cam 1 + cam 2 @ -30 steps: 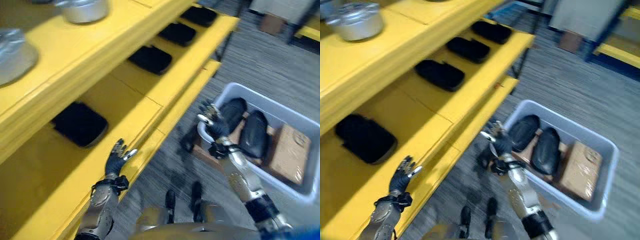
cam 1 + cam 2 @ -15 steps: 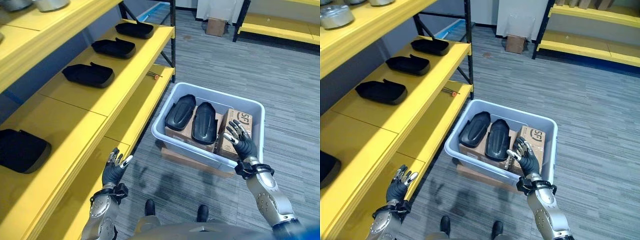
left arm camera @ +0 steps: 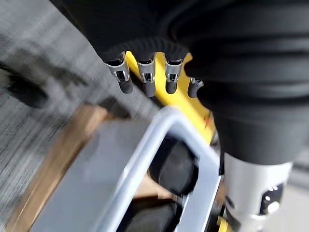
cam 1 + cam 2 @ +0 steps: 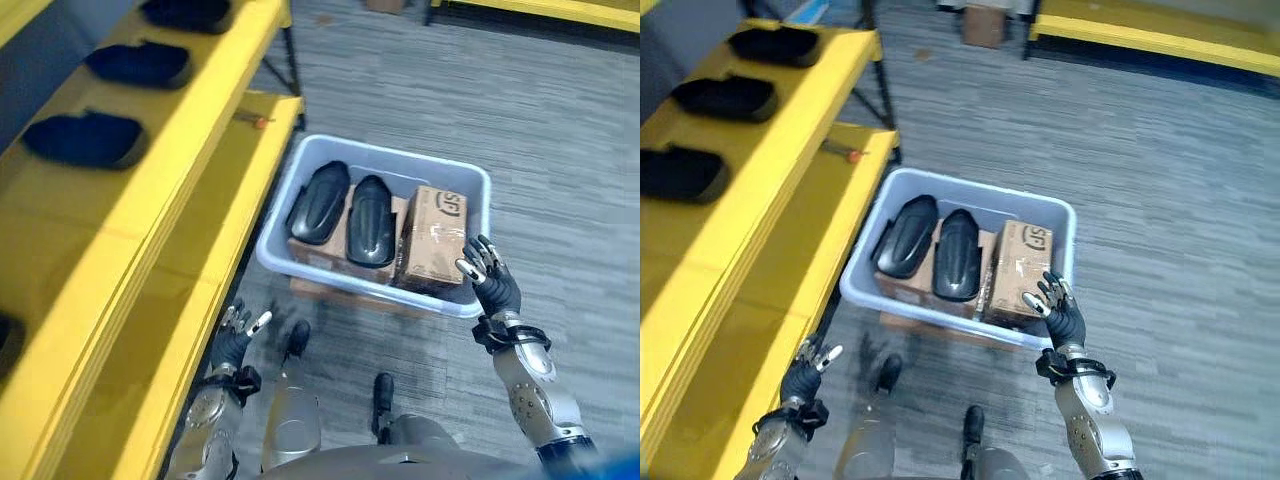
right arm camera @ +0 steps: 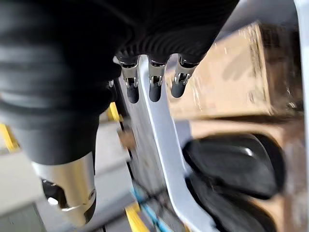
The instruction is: Move parts from the plastic box to the shelf.
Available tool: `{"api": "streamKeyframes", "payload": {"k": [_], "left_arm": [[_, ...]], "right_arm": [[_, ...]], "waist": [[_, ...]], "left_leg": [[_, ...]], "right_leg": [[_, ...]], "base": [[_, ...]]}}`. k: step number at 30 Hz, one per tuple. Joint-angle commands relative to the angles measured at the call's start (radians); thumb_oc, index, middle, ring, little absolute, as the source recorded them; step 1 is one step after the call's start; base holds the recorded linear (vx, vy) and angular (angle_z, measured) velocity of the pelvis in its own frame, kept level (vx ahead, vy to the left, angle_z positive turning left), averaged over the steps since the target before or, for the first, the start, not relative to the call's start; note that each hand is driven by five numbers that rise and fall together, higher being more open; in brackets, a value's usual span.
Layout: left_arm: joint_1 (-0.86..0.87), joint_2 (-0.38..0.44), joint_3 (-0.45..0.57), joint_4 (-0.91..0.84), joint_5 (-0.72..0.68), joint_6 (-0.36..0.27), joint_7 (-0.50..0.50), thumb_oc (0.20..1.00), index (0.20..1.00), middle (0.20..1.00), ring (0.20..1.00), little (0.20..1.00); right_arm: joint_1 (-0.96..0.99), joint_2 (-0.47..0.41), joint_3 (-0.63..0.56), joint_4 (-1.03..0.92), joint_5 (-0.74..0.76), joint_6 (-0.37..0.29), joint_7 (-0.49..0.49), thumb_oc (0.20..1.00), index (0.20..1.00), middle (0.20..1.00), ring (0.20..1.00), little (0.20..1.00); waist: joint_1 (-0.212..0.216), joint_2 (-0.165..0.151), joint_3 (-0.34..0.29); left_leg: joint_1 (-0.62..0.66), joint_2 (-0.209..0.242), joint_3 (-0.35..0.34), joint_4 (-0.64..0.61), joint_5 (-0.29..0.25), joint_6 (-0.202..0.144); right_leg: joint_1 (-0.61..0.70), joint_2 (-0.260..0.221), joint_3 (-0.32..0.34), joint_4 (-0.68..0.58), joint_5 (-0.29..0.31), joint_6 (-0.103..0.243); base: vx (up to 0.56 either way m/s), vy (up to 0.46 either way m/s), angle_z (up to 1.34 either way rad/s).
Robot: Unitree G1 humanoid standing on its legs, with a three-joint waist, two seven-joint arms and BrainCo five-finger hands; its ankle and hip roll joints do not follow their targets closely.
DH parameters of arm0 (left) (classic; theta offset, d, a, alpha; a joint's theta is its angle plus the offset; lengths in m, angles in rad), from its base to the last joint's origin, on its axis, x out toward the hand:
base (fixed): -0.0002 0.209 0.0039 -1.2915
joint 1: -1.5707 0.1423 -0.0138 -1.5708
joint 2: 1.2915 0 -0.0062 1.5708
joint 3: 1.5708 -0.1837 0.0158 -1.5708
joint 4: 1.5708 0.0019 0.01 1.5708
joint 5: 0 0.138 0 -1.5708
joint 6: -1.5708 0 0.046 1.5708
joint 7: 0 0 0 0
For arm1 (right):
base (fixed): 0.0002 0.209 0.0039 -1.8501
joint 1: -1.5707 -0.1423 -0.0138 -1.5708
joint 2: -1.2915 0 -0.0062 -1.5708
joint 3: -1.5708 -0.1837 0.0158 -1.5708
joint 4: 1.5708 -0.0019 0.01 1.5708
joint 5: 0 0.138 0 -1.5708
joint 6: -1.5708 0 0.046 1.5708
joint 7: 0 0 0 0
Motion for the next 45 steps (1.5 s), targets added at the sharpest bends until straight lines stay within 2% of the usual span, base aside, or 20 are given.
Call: {"api": "streamKeyframes", "payload": {"k": [1, 3, 5, 10, 15, 26, 31, 45], "left_arm": [[0.014, 0.075, 0.027, -0.080, 0.015, -0.059, -0.017, 1.000, 1.000, 1.000, 1.000, 1.000], [0.014, 0.083, 0.033, -0.081, 0.013, -0.059, -0.016, 1.000, 1.000, 1.000, 1.000, 1.000], [0.019, 0.116, 0.047, -0.088, 0.011, -0.059, -0.012, 1.000, 1.000, 1.000, 1.000, 1.000], [0.026, 0.150, 0.062, -0.096, 0.020, -0.058, -0.011, 1.000, 1.000, 1.000, 1.000, 1.000], [-0.026, 0.178, 0.051, -0.131, 0.029, -0.064, 0.009, 1.000, 1.000, 1.000, 1.000, 1.000], [-0.230, 0.159, -0.011, -0.234, -0.007, -0.113, 0.095, 1.000, 1.000, 1.000, 1.000, 1.000], [-0.369, 0.131, -0.066, -0.306, -0.029, -0.158, 0.158, 1.000, 1.000, 1.000, 1.000, 1.000], [-0.558, 0.104, -0.147, -0.361, -0.033, -0.213, 0.225, 1.000, 1.000, 1.000, 1.000, 1.000]], "right_arm": [[0.007, 0.019, 0.001, -0.068, -0.002, -0.024, 0.031, 1.000, 1.000, 1.000, 1.000, 1.000], [0.009, 0.024, 0.004, -0.070, 0.002, -0.020, 0.036, 1.000, 1.000, 1.000, 1.000, 1.000], [0.001, 0.024, 0.020, -0.065, 0.012, -0.009, 0.050, 1.000, 1.000, 1.000, 1.000, 1.000], [0.007, 0.018, 0.026, -0.069, 0.025, 0.001, 0.068, 1.000, 1.000, 1.000, 1.000, 1.000], [-0.050, -0.003, 0.043, -0.091, 0.021, -0.011, 0.056, 1.000, 1.000, 1.000, 1.000, 1.000], [-0.342, 0.004, 0.163, -0.056, -0.018, -0.044, -0.057, 1.000, 1.000, 1.000, 1.000, 1.000], [-0.610, 0.025, 0.251, 0.012, -0.052, -0.063, -0.150, 1.000, 1.000, 1.000, 1.000, 1.000], [-0.863, 0.004, 0.205, 0.139, -0.185, -0.098, -0.313, 1.000, 1.000, 1.000, 1.000, 1.000]], "waist": [[0.031, -0.064, -0.047], [0.032, -0.072, -0.043], [0.030, -0.093, -0.036], [0.023, -0.122, -0.034], [0.013, -0.141, -0.029], [0.005, -0.120, 0.043], [0.026, -0.119, 0.112], [0.033, -0.078, 0.191]], "left_leg": [[0.038, -0.011, 0.064, 0.023, -0.032, 0.040], [0.037, -0.019, 0.091, 0.043, -0.052, 0.048], [0.031, -0.034, 0.140, 0.075, -0.083, 0.063], [0.008, -0.053, 0.165, 0.107, -0.117, 0.084], [-0.020, -0.059, 0.163, 0.119, -0.127, 0.089], [-0.127, -0.057, 0.150, 0.112, -0.082, 0.070], [-0.202, -0.051, 0.152, 0.108, -0.053, 0.058], [-0.282, -0.058, 0.144, 0.104, -0.031, 0.049]], "right_leg": [[-0.009, -0.107, -0.004, 0.003, 0.017, 0.104], [-0.012, -0.125, 0.012, 0.003, 0.023, 0.114], [-0.039, -0.154, 0.036, 0.003, 0.048, 0.132], [-0.067, -0.181, 0.041, 0.003, 0.067, 0.153], [-0.090, -0.191, 0.027, 0.003, 0.072, 0.151], [-0.209, -0.195, 0.004, 0.012, 0.101, 0.136], [-0.303, -0.185, 0.000, 0.040, 0.116, 0.131], [-0.419, -0.177, 0.002, 0.116, 0.100, 0.116]], "base": [[0.10, 0.313, -0.21], [0.04, 0.244, -0.53], [0.01, 0.212, -0.62], [0.03, 0.118, -0.37], [0.04, 0.037, -0.07], [-0.06, -0.020, 0.03], [-0.10, -0.053, -0.06], [-0.01, -0.008, 0.01]]}}
